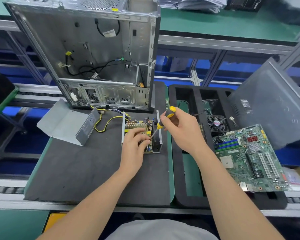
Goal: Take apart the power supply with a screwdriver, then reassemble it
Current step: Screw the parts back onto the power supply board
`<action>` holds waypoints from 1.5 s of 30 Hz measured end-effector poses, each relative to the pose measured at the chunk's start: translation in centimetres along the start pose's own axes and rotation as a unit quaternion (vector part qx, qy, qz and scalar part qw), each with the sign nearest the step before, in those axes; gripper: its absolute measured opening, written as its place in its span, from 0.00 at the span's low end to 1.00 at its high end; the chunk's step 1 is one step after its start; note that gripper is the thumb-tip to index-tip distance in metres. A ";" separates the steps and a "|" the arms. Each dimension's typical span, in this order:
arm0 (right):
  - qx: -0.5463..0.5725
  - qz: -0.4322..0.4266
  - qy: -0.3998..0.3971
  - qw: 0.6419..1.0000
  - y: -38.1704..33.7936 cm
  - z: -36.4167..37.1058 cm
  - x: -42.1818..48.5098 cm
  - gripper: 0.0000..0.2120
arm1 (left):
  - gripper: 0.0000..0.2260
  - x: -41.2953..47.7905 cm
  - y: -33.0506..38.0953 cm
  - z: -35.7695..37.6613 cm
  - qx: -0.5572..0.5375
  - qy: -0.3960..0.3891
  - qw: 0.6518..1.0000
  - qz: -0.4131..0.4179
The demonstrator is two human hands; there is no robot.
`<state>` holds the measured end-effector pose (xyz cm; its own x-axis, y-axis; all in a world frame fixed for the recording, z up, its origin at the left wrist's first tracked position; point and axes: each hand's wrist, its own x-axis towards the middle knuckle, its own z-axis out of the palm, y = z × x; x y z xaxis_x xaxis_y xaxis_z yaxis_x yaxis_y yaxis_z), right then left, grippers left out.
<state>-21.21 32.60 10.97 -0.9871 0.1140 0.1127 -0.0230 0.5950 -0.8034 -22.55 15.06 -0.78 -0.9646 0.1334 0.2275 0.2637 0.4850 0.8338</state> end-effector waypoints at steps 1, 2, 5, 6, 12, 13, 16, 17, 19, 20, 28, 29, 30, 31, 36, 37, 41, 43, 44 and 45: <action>-0.007 -0.003 -0.004 1.000 0.2 0.2 -0.1 0.08 | 0.03 -0.2 -0.2 0.2 0.015 -0.002 1.000 0.013; -0.014 -0.007 -0.009 1.000 0.4 0.4 -0.2 0.08 | 0.03 -0.4 -0.3 0.4 0.031 -0.002 0.999 0.022; -0.003 -0.007 -0.023 1.000 1.0 0.9 -0.4 0.06 | 0.03 -0.6 -0.6 0.8 0.051 0.004 0.998 0.022; 0.000 -0.010 -0.028 1.000 1.2 1.0 -0.3 0.05 | 0.03 -0.6 -0.7 0.9 0.052 0.007 0.998 0.022; 0.028 0.009 -0.025 0.999 2.0 0.8 0.1 0.05 | 0.03 -0.6 -0.7 1.1 0.043 0.029 0.999 0.016; 0.026 0.011 -0.030 0.999 2.0 0.8 0.2 0.06 | 0.03 -0.6 -0.7 1.1 0.042 0.030 0.999 0.016; 0.003 -0.001 -0.051 0.999 2.0 0.8 0.4 0.05 | 0.03 -0.6 -0.8 1.1 0.036 0.032 0.999 0.023; -0.003 -0.007 -0.050 0.999 1.9 0.8 0.4 0.05 | 0.03 -0.6 -0.8 1.1 0.033 0.033 0.999 0.026; -0.011 -0.020 -0.044 0.999 1.9 0.9 0.4 0.04 | 0.05 -0.6 -0.9 0.9 0.029 0.028 0.999 0.033; -0.013 -0.024 -0.043 0.999 1.9 0.9 0.4 0.03 | 0.06 -0.6 -0.9 0.9 0.030 0.025 0.999 0.037; -0.029 -0.043 -0.053 0.997 1.8 1.2 0.4 0.02 | 0.10 -0.8 -2.0 0.3 0.053 0.005 0.995 0.086; -0.035 -0.047 -0.054 0.997 1.7 1.2 0.3 0.03 | 0.10 -0.9 -2.3 0.4 0.059 0.002 0.994 0.091; -0.043 -0.052 -0.056 0.996 1.6 1.3 0.3 0.04 | 0.10 -1.1 -2.6 0.5 0.065 -0.004 0.993 0.098; -0.051 -0.058 -0.057 0.995 1.6 1.4 0.3 0.04 | 0.10 -1.2 -3.0 0.6 0.072 -0.010 0.991 0.108; -0.090 -0.077 -0.070 0.991 1.5 2.2 -0.2 0.05 | 0.15 -1.8 -4.8 1.0 0.100 -0.051 0.982 0.151; -0.096 -0.078 -0.070 0.990 1.6 2.3 -0.2 0.05 | 0.16 -1.8 -5.0 0.9 0.102 -0.057 0.982 0.152; -0.113 -0.081 -0.072 0.988 1.9 2.9 -0.3 0.05 | 0.18 -1.7 -5.1 0.9 0.110 -0.061 0.980 0.151; -0.123 -0.084 -0.071 0.986 2.1 3.1 -0.3 0.05 | 0.19 -1.7 -5.1 1.0 0.117 -0.062 0.980 0.149; -0.128 -0.085 -0.071 0.986 2.3 3.2 -0.4 0.05 | 0.19 -1.7 -5.1 1.0 0.125 -0.064 0.979 0.148; -0.132 -0.085 -0.072 0.985 2.4 3.3 -0.4 0.05 | 0.20 -1.6 -5.1 1.1 0.132 -0.065 0.978 0.147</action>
<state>-21.37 31.35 7.10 -0.9854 -0.1071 0.1327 -0.1658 0.7836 -0.5988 -22.31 13.34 -5.92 -0.8432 0.4018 0.3572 0.5374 0.6130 0.5792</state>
